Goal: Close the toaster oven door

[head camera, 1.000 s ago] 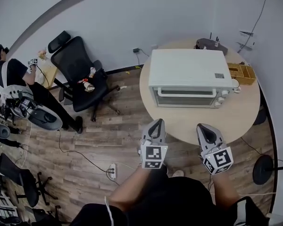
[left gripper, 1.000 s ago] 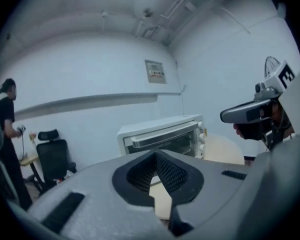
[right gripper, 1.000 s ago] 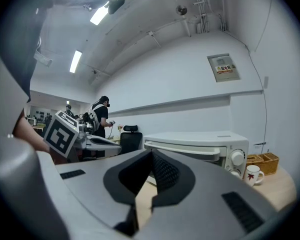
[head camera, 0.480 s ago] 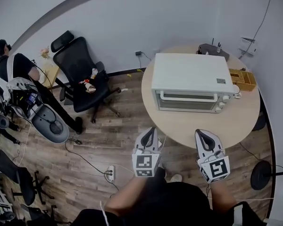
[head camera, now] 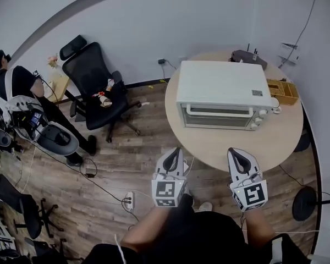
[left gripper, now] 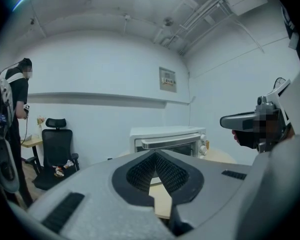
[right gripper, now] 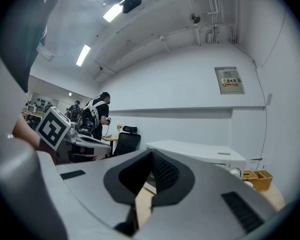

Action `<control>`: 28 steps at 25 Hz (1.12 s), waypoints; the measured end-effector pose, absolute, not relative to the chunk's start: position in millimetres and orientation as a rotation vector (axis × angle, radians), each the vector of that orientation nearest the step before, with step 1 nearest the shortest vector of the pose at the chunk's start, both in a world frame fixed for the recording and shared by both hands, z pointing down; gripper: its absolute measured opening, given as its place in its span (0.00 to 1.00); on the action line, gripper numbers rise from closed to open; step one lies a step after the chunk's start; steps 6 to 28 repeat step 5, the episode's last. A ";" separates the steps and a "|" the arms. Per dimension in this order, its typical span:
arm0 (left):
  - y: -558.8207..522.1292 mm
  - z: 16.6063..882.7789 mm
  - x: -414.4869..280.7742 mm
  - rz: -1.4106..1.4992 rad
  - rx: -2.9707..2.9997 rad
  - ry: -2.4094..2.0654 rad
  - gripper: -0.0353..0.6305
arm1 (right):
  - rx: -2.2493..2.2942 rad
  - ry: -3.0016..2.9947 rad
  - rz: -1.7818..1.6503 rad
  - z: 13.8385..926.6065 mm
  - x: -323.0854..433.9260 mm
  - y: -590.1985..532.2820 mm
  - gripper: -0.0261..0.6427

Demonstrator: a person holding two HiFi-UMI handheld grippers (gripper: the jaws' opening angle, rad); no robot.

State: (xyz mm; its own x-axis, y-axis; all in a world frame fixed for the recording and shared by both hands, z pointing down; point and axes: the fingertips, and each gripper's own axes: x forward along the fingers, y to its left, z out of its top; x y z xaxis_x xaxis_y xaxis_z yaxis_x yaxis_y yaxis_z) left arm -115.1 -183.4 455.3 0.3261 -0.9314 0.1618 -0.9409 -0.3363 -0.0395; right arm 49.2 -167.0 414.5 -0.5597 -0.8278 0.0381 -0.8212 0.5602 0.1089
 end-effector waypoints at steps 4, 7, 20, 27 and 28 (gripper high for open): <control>-181.8 453.5 -111.3 0.229 2.525 -1.769 0.06 | 1.446 -2.693 -0.104 419.5 54.0 -167.5 0.04; -181.1 453.3 -110.0 0.227 2.528 -1.768 0.06 | 1.450 -2.692 -0.100 420.9 55.4 -167.4 0.04; -181.1 453.3 -110.0 0.227 2.528 -1.768 0.06 | 1.450 -2.692 -0.100 420.9 55.4 -167.4 0.04; -181.1 453.3 -110.0 0.227 2.528 -1.768 0.06 | 1.450 -2.692 -0.100 420.9 55.4 -167.4 0.04; -181.1 453.3 -110.0 0.227 2.528 -1.768 0.06 | 1.450 -2.692 -0.100 420.9 55.4 -167.4 0.04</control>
